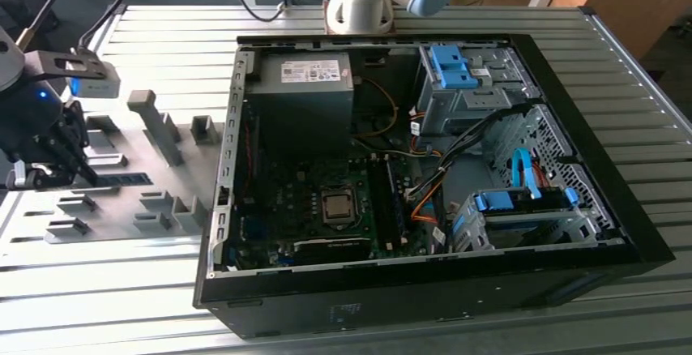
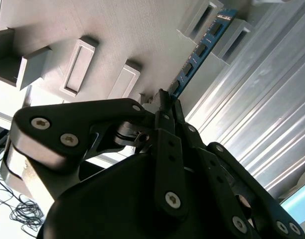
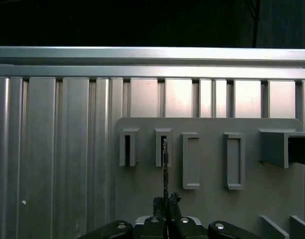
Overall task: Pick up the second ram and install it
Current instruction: 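Pick up the second ram and move it above second insertion slot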
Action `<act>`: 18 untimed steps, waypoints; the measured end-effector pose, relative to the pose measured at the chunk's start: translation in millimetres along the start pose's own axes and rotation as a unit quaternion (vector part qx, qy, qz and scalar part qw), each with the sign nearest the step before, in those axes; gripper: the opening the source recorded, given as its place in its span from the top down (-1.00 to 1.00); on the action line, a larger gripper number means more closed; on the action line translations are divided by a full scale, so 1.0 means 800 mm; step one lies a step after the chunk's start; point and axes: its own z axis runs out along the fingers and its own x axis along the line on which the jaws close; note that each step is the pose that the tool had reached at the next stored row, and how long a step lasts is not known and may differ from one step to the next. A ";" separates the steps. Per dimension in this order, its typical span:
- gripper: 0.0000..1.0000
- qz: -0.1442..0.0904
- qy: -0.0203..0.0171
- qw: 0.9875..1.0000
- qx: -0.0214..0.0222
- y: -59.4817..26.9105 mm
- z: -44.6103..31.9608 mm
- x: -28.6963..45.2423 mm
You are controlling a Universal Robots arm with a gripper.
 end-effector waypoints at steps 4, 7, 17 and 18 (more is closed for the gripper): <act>0.73 0.000 0.000 1.000 0.000 0.000 -0.0037 0.0000; 0.73 0.000 0.000 1.000 0.000 0.000 -0.0063 0.0000; 0.73 0.000 0.000 1.000 0.000 0.000 -0.0148 0.0000; 0.73 0.000 0.000 1.000 0.000 0.000 -0.0157 0.0001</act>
